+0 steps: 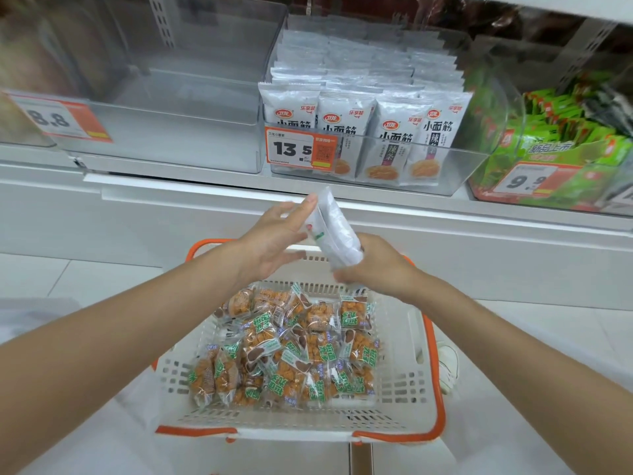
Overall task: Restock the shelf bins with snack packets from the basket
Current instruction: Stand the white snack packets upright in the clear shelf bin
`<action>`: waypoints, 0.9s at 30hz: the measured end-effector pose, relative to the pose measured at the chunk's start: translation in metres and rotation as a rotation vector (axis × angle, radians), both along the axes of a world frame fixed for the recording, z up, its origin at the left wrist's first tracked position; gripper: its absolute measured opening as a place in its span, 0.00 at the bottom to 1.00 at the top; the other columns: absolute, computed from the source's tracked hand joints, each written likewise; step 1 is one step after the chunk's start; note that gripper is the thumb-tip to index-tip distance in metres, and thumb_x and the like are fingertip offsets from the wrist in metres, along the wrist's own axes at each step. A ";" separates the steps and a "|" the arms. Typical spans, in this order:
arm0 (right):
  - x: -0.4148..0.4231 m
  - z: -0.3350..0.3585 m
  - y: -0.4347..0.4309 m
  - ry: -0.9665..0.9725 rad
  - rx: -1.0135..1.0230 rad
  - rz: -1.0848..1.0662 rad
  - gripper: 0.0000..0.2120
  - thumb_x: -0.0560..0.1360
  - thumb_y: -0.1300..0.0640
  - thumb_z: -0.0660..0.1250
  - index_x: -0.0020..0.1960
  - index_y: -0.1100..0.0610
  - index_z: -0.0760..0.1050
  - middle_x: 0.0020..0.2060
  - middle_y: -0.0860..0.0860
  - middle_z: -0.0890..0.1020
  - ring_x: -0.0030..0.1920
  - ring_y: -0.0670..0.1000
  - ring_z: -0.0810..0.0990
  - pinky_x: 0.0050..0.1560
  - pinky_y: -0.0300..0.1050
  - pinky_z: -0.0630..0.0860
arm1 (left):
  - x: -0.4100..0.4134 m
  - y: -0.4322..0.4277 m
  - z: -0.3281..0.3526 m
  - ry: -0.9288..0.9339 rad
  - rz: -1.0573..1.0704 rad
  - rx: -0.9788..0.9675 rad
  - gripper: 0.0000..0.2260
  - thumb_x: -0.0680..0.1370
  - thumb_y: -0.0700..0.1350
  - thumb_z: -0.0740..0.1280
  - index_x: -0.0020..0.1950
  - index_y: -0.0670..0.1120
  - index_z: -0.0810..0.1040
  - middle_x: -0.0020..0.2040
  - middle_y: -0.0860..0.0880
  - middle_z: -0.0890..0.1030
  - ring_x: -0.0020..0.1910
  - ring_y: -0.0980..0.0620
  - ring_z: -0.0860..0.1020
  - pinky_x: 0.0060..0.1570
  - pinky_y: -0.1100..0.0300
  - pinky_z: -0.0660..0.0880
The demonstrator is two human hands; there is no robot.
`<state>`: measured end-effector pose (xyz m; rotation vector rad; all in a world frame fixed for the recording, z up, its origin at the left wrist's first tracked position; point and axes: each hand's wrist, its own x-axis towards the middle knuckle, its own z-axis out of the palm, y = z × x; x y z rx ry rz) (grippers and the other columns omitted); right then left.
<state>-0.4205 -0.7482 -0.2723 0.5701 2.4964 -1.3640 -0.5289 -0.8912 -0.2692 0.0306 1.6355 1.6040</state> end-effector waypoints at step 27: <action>-0.004 -0.026 -0.002 0.178 -0.540 -0.370 0.19 0.77 0.46 0.64 0.47 0.63 0.81 0.39 0.56 0.86 0.38 0.49 0.85 0.38 0.40 0.80 | -0.019 -0.007 -0.011 0.141 0.093 -0.029 0.14 0.79 0.51 0.66 0.47 0.40 0.79 0.36 0.47 0.85 0.36 0.51 0.84 0.35 0.61 0.81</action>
